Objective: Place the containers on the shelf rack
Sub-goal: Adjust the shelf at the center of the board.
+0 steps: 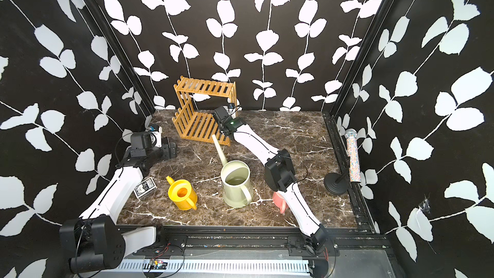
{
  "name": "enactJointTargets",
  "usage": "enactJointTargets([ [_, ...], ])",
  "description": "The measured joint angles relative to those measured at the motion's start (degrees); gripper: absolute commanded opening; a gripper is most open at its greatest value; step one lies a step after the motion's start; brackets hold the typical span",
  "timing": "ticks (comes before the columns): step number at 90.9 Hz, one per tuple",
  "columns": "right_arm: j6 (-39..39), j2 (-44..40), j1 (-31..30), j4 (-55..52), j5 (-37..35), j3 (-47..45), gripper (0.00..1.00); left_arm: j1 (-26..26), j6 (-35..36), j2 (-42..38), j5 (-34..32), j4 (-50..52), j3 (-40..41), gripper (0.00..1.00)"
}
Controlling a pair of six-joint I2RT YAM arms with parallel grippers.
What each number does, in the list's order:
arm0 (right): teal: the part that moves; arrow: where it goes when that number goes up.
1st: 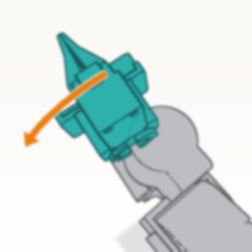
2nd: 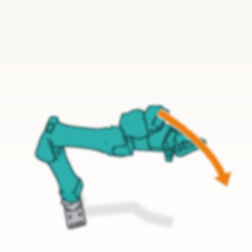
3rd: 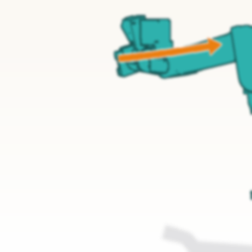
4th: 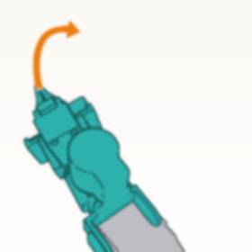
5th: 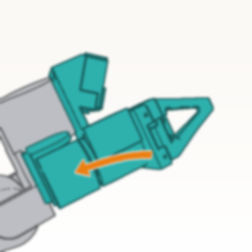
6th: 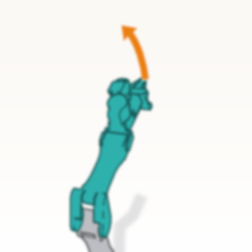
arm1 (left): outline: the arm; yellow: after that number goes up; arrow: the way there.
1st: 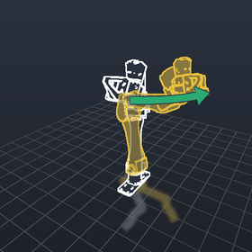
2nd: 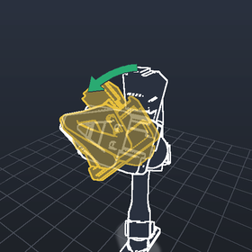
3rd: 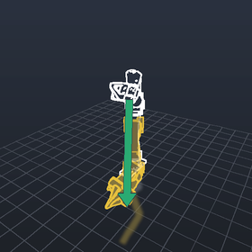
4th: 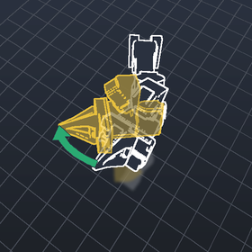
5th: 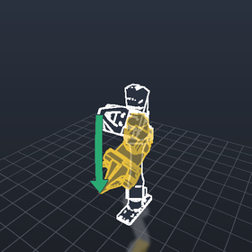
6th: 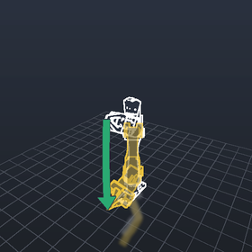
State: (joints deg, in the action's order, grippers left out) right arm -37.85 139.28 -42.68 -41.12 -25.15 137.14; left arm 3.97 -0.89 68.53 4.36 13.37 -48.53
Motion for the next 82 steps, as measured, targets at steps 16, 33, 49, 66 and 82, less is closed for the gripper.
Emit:
enactJointTargets([
  [16, -0.6, -1.4, 0.9, 1.3, -0.1, -4.7, 0.47, 0.0, -0.4, 0.0, 1.0, 0.0, 0.0, 0.98],
  [33, -0.8, -4.3, 3.1, 2.1, -1.0, -10.3, 0.34, 0.0, -0.8, 0.0, 1.3, 0.0, 0.0, 0.99],
  [49, -1.2, -10.0, 5.7, 4.1, -1.7, -18.8, 0.25, 0.0, -0.9, 0.0, 1.7, 0.0, 0.0, 0.98],
  [66, -1.2, -14.1, 7.6, 5.8, -1.9, -24.8, 0.23, 0.0, -0.9, 0.0, 2.0, 0.0, 0.0, 0.99],
  [82, -1.1, -21.2, 9.1, 10.6, -0.2, -35.7, 0.21, 0.0, -0.9, 0.0, 2.1, 0.0, 0.0, 0.98],
])
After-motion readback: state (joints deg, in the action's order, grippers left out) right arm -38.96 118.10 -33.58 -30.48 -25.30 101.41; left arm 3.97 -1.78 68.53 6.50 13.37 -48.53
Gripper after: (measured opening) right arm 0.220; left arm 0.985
